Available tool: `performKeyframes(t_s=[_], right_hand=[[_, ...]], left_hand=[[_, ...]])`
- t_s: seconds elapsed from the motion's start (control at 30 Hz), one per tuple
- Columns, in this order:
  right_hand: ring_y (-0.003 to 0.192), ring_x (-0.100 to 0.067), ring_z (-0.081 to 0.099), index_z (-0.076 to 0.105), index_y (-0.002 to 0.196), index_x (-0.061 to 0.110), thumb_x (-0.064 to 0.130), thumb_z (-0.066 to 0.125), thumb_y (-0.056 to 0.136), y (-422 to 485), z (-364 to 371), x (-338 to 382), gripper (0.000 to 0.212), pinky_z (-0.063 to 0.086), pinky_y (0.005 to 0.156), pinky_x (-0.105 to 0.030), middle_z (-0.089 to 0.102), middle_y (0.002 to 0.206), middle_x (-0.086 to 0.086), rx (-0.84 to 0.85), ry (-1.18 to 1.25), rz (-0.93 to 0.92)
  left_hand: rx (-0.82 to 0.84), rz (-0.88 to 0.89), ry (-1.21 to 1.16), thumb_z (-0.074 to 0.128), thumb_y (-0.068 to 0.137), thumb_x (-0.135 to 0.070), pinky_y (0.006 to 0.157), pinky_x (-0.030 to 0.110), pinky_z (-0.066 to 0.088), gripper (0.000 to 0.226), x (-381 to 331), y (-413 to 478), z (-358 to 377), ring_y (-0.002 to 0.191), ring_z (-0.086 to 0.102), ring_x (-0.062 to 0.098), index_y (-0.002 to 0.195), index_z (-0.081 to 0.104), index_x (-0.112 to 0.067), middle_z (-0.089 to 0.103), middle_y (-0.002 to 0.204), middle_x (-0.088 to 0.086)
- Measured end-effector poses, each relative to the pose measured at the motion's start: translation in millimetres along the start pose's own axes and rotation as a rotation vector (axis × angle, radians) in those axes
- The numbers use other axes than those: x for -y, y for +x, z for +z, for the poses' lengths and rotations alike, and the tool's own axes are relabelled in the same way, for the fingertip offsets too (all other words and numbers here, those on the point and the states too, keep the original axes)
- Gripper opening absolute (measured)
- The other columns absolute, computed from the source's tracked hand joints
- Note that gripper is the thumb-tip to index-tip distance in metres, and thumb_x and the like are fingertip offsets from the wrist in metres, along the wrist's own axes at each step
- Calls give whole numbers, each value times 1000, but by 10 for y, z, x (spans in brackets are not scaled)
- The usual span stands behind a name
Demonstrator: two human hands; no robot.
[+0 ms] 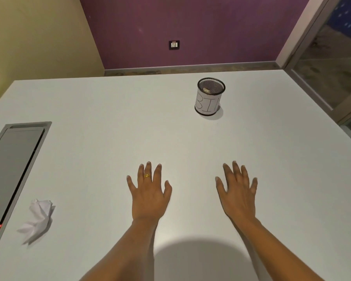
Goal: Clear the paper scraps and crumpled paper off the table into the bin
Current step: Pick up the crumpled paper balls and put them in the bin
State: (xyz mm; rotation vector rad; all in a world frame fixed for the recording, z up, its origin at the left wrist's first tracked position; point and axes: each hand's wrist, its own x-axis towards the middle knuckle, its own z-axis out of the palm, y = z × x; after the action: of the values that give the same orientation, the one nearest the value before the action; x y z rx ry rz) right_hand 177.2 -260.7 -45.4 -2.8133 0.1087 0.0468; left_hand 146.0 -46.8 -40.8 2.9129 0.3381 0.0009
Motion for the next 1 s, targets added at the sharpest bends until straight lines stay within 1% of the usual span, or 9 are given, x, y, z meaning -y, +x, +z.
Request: performKeyframes(t_s=[0.13, 0.27, 0.4, 0.63, 0.7, 0.77, 0.83, 0.93, 1.0], right_hand=[[147, -20, 0, 16, 147, 29, 52, 24, 95, -7, -30, 41, 58, 1, 116, -53, 10, 159, 2, 9, -54, -10], [147, -21, 2, 18, 147, 28, 51, 26, 95, 3, -36, 58, 58, 3, 116, -55, 12, 158, 0, 8, -68, -4], [147, -23, 5, 20, 146, 26, 50, 26, 94, 11, -26, 55, 58, 5, 115, -56, 15, 158, -2, -3, -87, -8], [146, -29, 7, 22, 146, 20, 49, 27, 94, 5, -33, 63, 60, 6, 115, -56, 17, 157, -8, -3, -103, -40], [146, -30, 8, 22, 146, 18, 49, 27, 94, 1, -40, 60, 61, 6, 116, -55, 17, 157, -10, -3, -106, -51], [146, -31, 8, 23, 146, 17, 50, 26, 94, -1, -47, 61, 61, 7, 117, -54, 17, 157, -11, -2, -104, -60], [145, -31, 8, 23, 146, 17, 50, 26, 94, -3, -55, 61, 61, 6, 117, -54, 17, 156, -12, -3, -101, -62], [146, -31, 7, 23, 146, 17, 49, 28, 94, -10, -64, 67, 61, 5, 117, -54, 17, 156, -12, -1, -86, -62], [145, -31, 7, 24, 146, 16, 49, 29, 94, -13, -71, 69, 61, 5, 117, -55, 17, 156, -12, -1, -71, -64]], left_hand=[[-18, 7, -24, 32, 93, -39, 113, 56, 9, 53, 1, -16, -9, 144, 14, 22, 143, 26, -22, 24, 154, 7], [1, 1, -36, 30, 94, -41, 113, 57, 7, 52, 20, -57, -29, 145, 12, 20, 143, 25, -24, 20, 155, 3], [6, 17, 8, 33, 92, -43, 111, 63, 4, 50, 172, -248, -109, 144, 15, 20, 139, 30, -25, 25, 154, 1], [-38, -279, 119, 43, 89, -44, 110, 65, -1, 52, 850, -726, -455, 146, 4, 24, 135, 37, -22, 19, 156, 8], [-84, -281, 194, 49, 88, -42, 111, 63, -3, 54, 967, -898, -602, 146, 7, 27, 136, 39, -19, 20, 155, 11], [-172, -222, 234, 56, 86, -38, 111, 63, 0, 54, 1009, -1098, -725, 144, 15, 31, 133, 45, -15, 27, 152, 14], [-263, -202, 263, 52, 85, -38, 110, 63, 1, 51, 1041, -1311, -805, 143, 18, 31, 131, 48, -15, 32, 150, 15], [-337, -337, 285, 44, 83, -41, 107, 64, -6, 54, 1179, -1591, -891, 143, 14, 31, 130, 47, -15, 32, 149, 16], [-316, -481, 285, 51, 85, -41, 103, 70, -6, 54, 1319, -1727, -932, 143, 10, 35, 132, 46, -15, 29, 150, 18]])
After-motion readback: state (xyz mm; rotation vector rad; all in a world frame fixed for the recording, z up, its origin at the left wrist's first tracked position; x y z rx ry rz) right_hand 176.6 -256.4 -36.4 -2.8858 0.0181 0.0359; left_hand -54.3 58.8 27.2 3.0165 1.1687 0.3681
